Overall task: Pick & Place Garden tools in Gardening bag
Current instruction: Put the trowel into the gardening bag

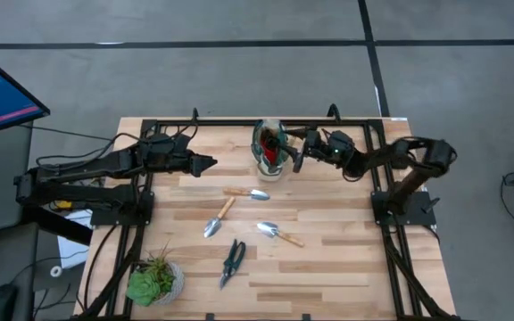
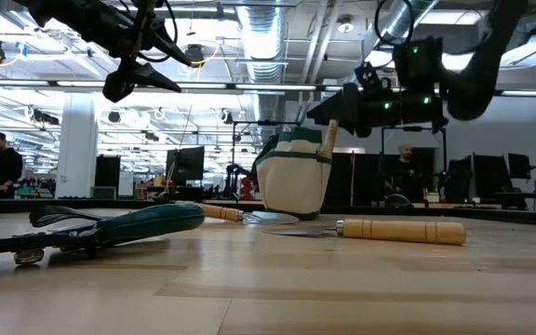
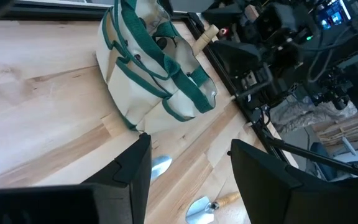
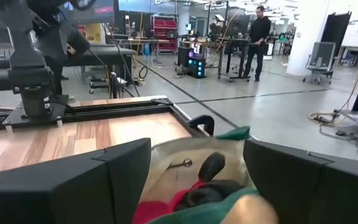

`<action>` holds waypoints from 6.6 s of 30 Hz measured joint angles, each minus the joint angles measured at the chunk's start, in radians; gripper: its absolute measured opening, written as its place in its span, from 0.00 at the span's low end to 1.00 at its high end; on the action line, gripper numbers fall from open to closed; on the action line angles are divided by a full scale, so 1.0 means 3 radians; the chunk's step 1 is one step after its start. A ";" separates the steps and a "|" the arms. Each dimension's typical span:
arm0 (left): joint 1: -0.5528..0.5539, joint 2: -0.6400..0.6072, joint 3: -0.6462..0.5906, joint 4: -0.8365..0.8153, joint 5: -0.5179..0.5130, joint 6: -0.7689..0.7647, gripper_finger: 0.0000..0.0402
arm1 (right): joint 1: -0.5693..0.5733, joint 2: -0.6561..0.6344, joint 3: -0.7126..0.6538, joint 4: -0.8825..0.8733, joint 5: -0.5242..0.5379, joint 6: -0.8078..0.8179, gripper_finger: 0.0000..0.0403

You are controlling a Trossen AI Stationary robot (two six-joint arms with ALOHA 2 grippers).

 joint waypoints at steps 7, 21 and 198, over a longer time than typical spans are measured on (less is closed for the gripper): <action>0.0000 0.0000 0.0000 -0.0002 0.0014 0.0130 0.44 | 0.0015 -0.0671 0.0037 -0.0709 0.0003 -0.0246 0.62; -0.0041 0.0132 0.0000 -0.0121 0.0477 0.0428 0.44 | 0.0837 -0.1074 0.1261 -0.3972 0.0186 0.0170 0.62; 0.0144 0.1287 0.1193 0.0541 0.0536 0.1874 0.13 | 0.0795 -0.2074 -0.0327 -0.2149 0.0913 0.0716 0.15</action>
